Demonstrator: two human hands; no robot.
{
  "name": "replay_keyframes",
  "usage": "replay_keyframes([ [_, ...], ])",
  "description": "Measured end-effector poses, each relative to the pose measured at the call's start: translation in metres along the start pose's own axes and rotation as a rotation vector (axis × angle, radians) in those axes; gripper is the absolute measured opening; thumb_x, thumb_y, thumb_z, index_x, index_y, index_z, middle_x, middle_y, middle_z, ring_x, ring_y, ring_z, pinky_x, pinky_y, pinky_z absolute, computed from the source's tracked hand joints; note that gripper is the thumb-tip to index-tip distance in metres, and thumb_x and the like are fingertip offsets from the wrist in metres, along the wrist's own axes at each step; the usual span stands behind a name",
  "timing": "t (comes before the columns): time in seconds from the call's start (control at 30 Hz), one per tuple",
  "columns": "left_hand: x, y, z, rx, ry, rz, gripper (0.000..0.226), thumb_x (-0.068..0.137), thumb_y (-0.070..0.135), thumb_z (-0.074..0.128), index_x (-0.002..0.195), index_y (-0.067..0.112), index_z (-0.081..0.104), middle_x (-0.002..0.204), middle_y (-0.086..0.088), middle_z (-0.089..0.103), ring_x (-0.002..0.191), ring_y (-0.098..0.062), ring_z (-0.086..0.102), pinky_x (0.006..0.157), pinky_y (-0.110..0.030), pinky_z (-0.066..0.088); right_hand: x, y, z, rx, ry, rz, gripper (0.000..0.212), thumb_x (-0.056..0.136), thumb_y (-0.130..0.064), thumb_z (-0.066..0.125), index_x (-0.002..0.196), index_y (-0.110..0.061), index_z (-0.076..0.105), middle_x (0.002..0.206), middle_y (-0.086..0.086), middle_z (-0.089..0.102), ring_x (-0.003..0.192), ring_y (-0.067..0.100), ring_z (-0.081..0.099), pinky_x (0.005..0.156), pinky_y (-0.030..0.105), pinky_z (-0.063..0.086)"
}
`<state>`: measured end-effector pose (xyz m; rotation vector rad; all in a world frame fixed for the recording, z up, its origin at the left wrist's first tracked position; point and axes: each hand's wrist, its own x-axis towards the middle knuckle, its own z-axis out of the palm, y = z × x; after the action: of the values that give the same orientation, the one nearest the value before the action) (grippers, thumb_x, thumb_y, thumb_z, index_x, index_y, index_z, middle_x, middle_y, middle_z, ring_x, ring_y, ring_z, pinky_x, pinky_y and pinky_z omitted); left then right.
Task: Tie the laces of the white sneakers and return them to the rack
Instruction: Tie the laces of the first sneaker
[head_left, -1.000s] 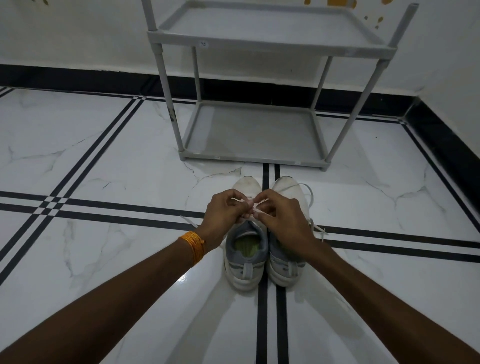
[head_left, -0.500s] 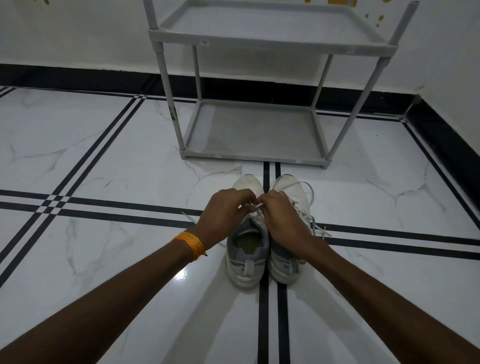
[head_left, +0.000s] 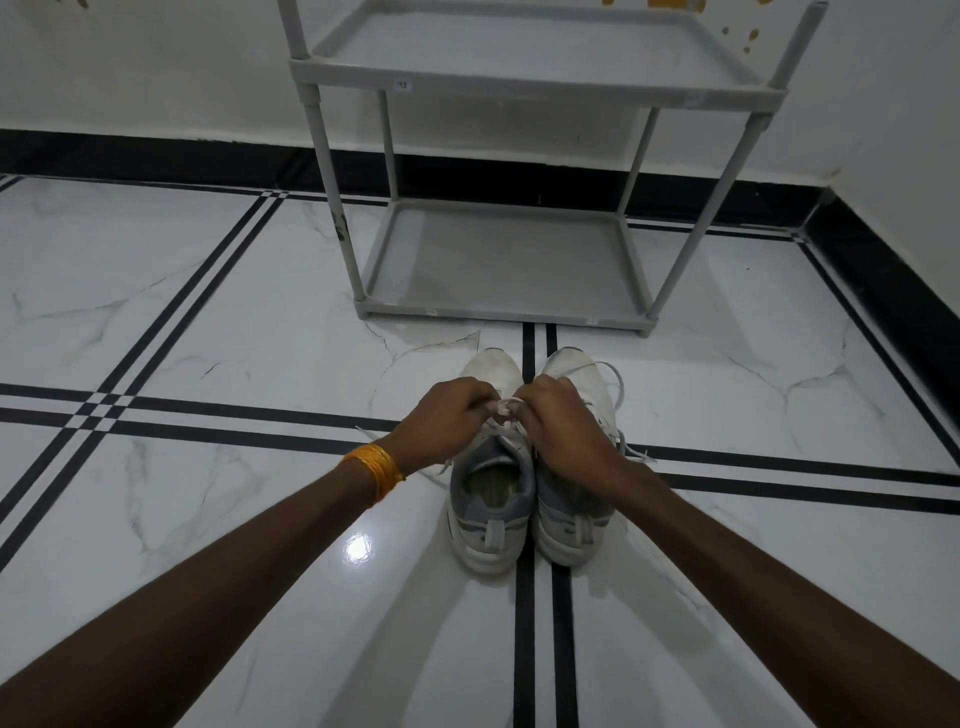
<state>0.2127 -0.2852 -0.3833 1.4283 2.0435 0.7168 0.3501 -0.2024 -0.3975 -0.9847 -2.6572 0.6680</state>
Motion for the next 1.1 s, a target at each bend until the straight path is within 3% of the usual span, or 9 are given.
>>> replay_keyframes([
  [0.07, 0.001, -0.001, -0.006, -0.313, -0.128, -0.146, 0.026, 0.1, 0.018, 0.048, 0.099, 0.008, 0.071, 0.091, -0.003, 0.065, 0.086, -0.018, 0.056, 0.077, -0.026, 0.045, -0.001, 0.0, -0.001, 0.071, 0.061, 0.018, 0.02, 0.093, -0.023, 0.058, 0.111, -0.016, 0.063, 0.11, 0.006, 0.06, 0.107, 0.022, 0.05, 0.09, 0.034, 0.041],
  [0.17, 0.001, -0.001, -0.012, -0.53, -0.195, -0.219, 0.026, 0.099, 0.015, 0.049, 0.092, 0.009, 0.073, 0.089, -0.004, 0.068, 0.085, -0.018, 0.06, 0.077, -0.025, 0.052, -0.004, -0.001, -0.007, 0.047, 0.228, -0.059, 0.038, 0.081, -0.026, 0.072, 0.116, -0.026, 0.057, 0.12, 0.0, 0.053, 0.115, 0.016, 0.041, 0.095, 0.031, 0.037],
  [0.23, 0.001, 0.0, -0.013, -0.555, -0.187, -0.209, 0.027, 0.099, 0.014, 0.049, 0.087, 0.011, 0.073, 0.084, -0.003, 0.069, 0.082, -0.016, 0.061, 0.075, -0.024, 0.052, -0.004, -0.005, -0.012, -0.071, 0.252, -0.176, 0.031, 0.079, -0.029, 0.072, 0.107, -0.025, 0.06, 0.114, -0.001, 0.057, 0.109, 0.017, 0.045, 0.092, 0.032, 0.038],
  [0.37, 0.002, 0.001, -0.012, -0.482, -0.17, -0.2, 0.027, 0.099, 0.01, 0.046, 0.089, 0.007, 0.072, 0.079, -0.001, 0.064, 0.077, -0.014, 0.058, 0.069, -0.02, 0.048, -0.004, -0.014, -0.016, -0.056, 0.072, -0.223, 0.014, 0.085, -0.025, 0.068, 0.097, -0.018, 0.063, 0.099, 0.001, 0.064, 0.091, 0.016, 0.052, 0.082, 0.034, 0.047],
  [0.6, 0.008, -0.015, -0.018, -0.502, -0.154, -0.229, 0.02, 0.091, 0.017, 0.064, 0.098, 0.003, 0.076, 0.099, -0.019, 0.072, 0.101, -0.039, 0.064, 0.095, -0.048, 0.055, -0.001, -0.012, -0.019, -0.044, 0.065, -0.215, 0.009, 0.091, -0.021, 0.061, 0.095, -0.014, 0.066, 0.09, 0.007, 0.071, 0.079, 0.02, 0.061, 0.077, 0.038, 0.054],
  [0.73, 0.009, -0.017, -0.019, -0.596, -0.135, -0.28, 0.018, 0.09, 0.015, 0.065, 0.095, 0.002, 0.076, 0.087, -0.014, 0.072, 0.083, -0.025, 0.062, 0.088, -0.04, 0.054, -0.001, -0.012, -0.019, -0.012, 0.085, -0.193, 0.012, 0.091, -0.025, 0.062, 0.092, -0.013, 0.064, 0.086, 0.004, 0.069, 0.075, 0.017, 0.059, 0.071, 0.031, 0.051],
  [0.87, 0.007, -0.023, -0.023, -0.724, -0.123, -0.37, 0.016, 0.089, 0.01, 0.066, 0.099, 0.002, 0.076, 0.097, -0.015, 0.075, 0.087, -0.026, 0.066, 0.09, -0.04, 0.056, -0.005, -0.007, -0.029, 0.023, 0.064, -0.134, 0.011, 0.089, -0.025, 0.065, 0.086, -0.014, 0.063, 0.079, 0.001, 0.067, 0.07, 0.014, 0.058, 0.064, 0.027, 0.046],
  [1.0, -0.005, -0.043, -0.029, -0.436, 0.031, -0.262, 0.013, 0.083, 0.001, 0.067, 0.087, 0.007, 0.078, 0.087, -0.014, 0.075, 0.074, -0.02, 0.067, 0.063, -0.024, 0.055, -0.017, 0.02, -0.042, -0.136, -0.043, 0.015, 0.01, 0.088, -0.023, 0.063, 0.081, -0.015, 0.062, 0.074, -0.001, 0.061, 0.07, 0.016, 0.055, 0.063, 0.026, 0.039],
  [1.1, -0.011, -0.05, -0.022, -0.058, 0.039, -0.079, 0.013, 0.081, 0.01, 0.073, 0.092, 0.012, 0.079, 0.082, -0.006, 0.075, 0.064, -0.011, 0.062, 0.059, -0.018, 0.048, -0.025, 0.028, -0.035, -0.17, -0.097, 0.089, 0.008, 0.086, -0.018, 0.061, 0.079, -0.014, 0.063, 0.073, 0.004, 0.063, 0.071, 0.021, 0.059, 0.062, 0.027, 0.039],
])
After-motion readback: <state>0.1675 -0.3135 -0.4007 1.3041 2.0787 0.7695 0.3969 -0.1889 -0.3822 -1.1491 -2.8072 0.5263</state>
